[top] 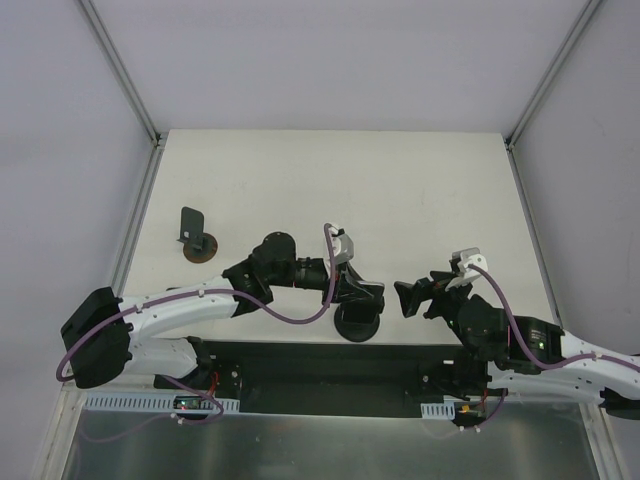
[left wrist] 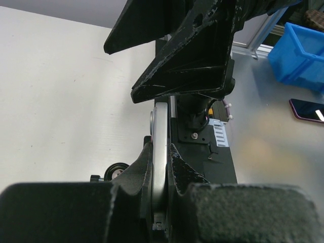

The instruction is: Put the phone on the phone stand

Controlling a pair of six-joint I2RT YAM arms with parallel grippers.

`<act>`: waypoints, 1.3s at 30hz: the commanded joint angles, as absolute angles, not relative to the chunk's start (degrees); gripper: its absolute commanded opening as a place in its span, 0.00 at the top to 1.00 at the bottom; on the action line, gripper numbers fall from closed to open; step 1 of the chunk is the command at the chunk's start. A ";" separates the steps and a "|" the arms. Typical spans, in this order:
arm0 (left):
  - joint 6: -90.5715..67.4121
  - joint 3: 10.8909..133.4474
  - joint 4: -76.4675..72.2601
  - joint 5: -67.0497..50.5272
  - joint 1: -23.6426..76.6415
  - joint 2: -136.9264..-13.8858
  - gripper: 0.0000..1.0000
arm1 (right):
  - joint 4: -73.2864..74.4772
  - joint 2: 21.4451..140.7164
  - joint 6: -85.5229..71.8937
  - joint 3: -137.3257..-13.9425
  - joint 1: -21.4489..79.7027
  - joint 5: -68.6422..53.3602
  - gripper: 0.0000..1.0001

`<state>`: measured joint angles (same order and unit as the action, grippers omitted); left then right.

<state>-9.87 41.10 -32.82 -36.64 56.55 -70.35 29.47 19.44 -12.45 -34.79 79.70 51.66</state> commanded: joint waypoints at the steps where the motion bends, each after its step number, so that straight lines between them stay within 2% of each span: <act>1: -11.51 42.37 -38.05 -32.26 57.30 -70.48 1.00 | 29.62 18.90 -12.74 -34.72 79.63 53.35 0.07; 9: -14.41 39.03 -45.70 -31.02 57.48 -70.66 1.00 | 29.62 17.41 -13.10 -34.10 79.63 53.26 0.07; 19: -15.20 39.28 -45.01 -31.12 57.83 -71.63 1.00 | 29.62 17.14 -13.18 -33.84 79.63 53.44 0.07; 20: -15.55 39.55 -44.39 -31.11 57.75 -71.54 0.82 | 29.71 17.23 -13.01 -34.01 79.63 53.44 0.07; 21: -15.99 39.81 -44.04 -31.20 57.74 -71.37 0.60 | 29.71 17.23 -13.01 -33.93 79.54 53.44 0.07; 23: -16.96 39.90 -43.42 -29.89 57.74 -70.23 0.35 | 29.79 17.14 -13.01 -34.01 79.63 53.52 0.07; 25: -17.05 40.34 -41.15 -28.57 57.74 -68.39 0.18 | 29.97 16.79 -12.92 -33.84 79.63 53.70 0.07; 26: -16.01 40.78 -39.31 -28.04 57.74 -67.68 0.01 | 30.06 16.70 -13.01 -33.92 79.63 53.70 0.07; 33: -12.66 47.36 -20.68 -22.51 54.50 -59.35 0.01 | 30.50 15.12 -13.18 -33.49 79.63 53.79 0.07; 37: -17.30 51.49 -6.01 -17.85 44.07 -54.68 0.01 | 31.38 14.77 -14.15 -33.84 79.63 53.70 0.07; 39: -17.23 54.73 5.99 -15.57 34.93 -53.36 0.01 | 31.46 14.59 -14.06 -33.66 79.63 53.26 0.07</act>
<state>-15.22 48.47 -14.76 -22.28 46.30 -56.84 30.85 15.57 -13.21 -33.61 79.68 52.14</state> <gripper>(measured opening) 0.990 0.927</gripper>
